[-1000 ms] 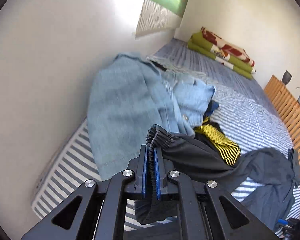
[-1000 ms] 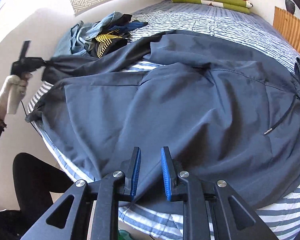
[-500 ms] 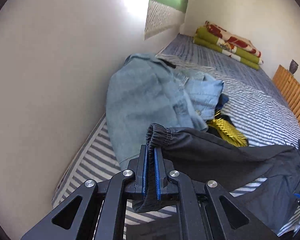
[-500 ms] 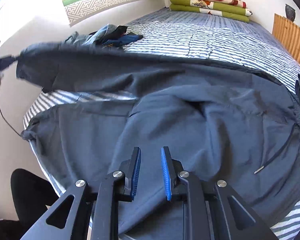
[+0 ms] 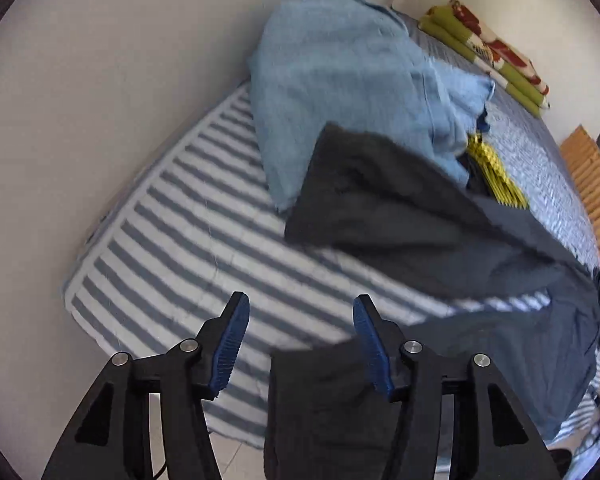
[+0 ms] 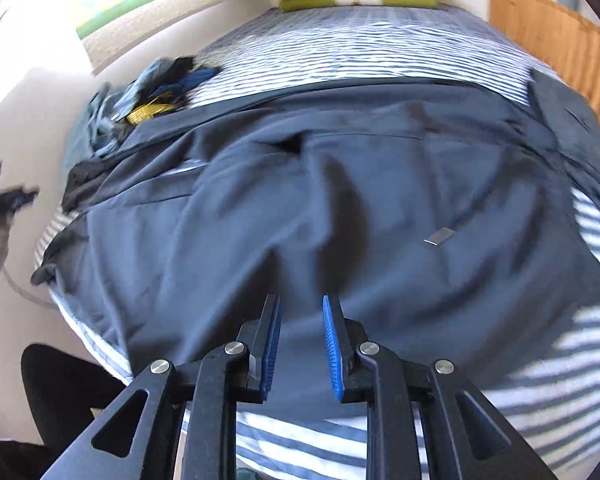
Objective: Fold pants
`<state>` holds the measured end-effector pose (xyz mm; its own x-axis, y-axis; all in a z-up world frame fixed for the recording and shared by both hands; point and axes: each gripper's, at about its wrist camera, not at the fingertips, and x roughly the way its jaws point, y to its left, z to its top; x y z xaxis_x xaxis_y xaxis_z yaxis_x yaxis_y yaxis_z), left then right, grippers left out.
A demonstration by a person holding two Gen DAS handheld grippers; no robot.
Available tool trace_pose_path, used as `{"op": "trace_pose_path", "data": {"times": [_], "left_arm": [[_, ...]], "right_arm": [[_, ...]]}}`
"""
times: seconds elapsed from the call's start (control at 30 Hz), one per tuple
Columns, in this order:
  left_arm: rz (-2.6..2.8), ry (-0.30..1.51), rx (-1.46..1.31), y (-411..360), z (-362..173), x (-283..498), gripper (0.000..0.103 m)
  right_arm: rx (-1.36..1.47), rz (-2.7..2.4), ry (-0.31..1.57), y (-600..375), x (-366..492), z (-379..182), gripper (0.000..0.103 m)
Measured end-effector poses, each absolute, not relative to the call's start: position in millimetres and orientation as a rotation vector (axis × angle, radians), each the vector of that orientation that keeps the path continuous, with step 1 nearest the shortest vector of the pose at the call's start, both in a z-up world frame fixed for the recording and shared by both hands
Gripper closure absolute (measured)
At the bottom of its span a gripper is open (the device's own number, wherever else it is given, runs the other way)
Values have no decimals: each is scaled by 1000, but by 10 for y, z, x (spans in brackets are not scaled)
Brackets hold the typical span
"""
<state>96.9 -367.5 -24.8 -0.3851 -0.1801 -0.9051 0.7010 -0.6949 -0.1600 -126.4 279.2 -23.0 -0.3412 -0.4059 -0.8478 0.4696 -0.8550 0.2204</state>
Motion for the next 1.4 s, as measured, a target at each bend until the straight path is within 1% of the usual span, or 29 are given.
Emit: {"op": "trace_pose_path", "data": {"times": [0.07, 0.13, 0.17, 0.2, 0.23, 0.3, 0.37, 0.4, 0.43, 0.47, 0.5, 0.53, 0.57, 0.67, 0.77, 0.83, 0.93, 1.0, 1.03, 1.13, 1.3, 1.37, 1.4], "left_arm": [[-2059, 747, 1359, -3559, -533, 1056, 43], [-2012, 777, 1384, -3507, -739, 1101, 43], [-2006, 780, 1384, -3480, -818, 1087, 50], [-2014, 708, 1361, -3413, -810, 1059, 60], [-2027, 660, 1371, -3354, -787, 1007, 76], [-2061, 600, 1332, -3272, -613, 932, 77], [-2104, 533, 1207, -3273, -283, 927, 76], [-2114, 517, 1151, -3309, -148, 942, 76], [-2106, 495, 1106, -3356, -48, 954, 74], [-2088, 479, 1075, -3409, 14, 961, 68], [-2062, 473, 1094, -3462, 24, 947, 59], [-2037, 474, 1135, -3500, 12, 927, 41], [-2029, 469, 1143, -3510, 12, 930, 37], [-2038, 472, 1101, -3462, 57, 1050, 37], [-2097, 535, 1120, -3321, 68, 1040, 38], [-2150, 497, 1150, -3142, 96, 936, 38], [-2264, 466, 1217, -2671, 102, 701, 38], [-2355, 453, 1264, -2278, 117, 480, 38], [-2407, 451, 1295, -2071, 110, 356, 38], [-2531, 407, 1394, -1459, 64, -16, 38], [-2691, 336, 1610, -446, -154, -528, 38], [-2720, 303, 1693, -119, -283, -659, 38], [-2726, 280, 1731, 16, -349, -705, 38]], "right_arm": [[1395, -2307, 49, 3081, -1304, -254, 79], [1444, -2364, -52, 3393, -1367, -295, 77], [1469, -2378, -122, 3548, -1398, -318, 77], [1488, -2392, -177, 3682, -1430, -336, 76], [1502, -2410, -216, 3794, -1450, -349, 76], [1510, -2446, -247, 3962, -1462, -348, 76], [1505, -2471, -250, 4075, -1453, -327, 76], [1498, -2484, -250, 4130, -1445, -316, 76], [1493, -2495, -253, 4158, -1434, -301, 76], [1489, -2497, -261, 4181, -1427, -294, 76], [1487, -2494, -269, 4225, -1440, -306, 76], [1485, -2492, -273, 4237, -1453, -303, 76], [1482, -2489, -276, 4240, -1467, -306, 76], [1478, -2473, -282, 4224, -1525, -322, 76], [1483, -2476, -280, 4246, -1581, -342, 76], [1496, -2491, -298, 4306, -1636, -366, 76], [1519, -2536, -336, 4474, -1759, -405, 75], [1536, -2564, -371, 4604, -1855, -444, 70], [1547, -2573, -396, 4665, -1904, -472, 70], [1580, -2572, -516, 4829, -2055, -572, 69], [1548, -2447, -788, 4891, -2236, -746, 66], [1539, -2412, -817, 4832, -2297, -813, 64], [1549, -2427, -791, 4795, -2316, -822, 69]]}}
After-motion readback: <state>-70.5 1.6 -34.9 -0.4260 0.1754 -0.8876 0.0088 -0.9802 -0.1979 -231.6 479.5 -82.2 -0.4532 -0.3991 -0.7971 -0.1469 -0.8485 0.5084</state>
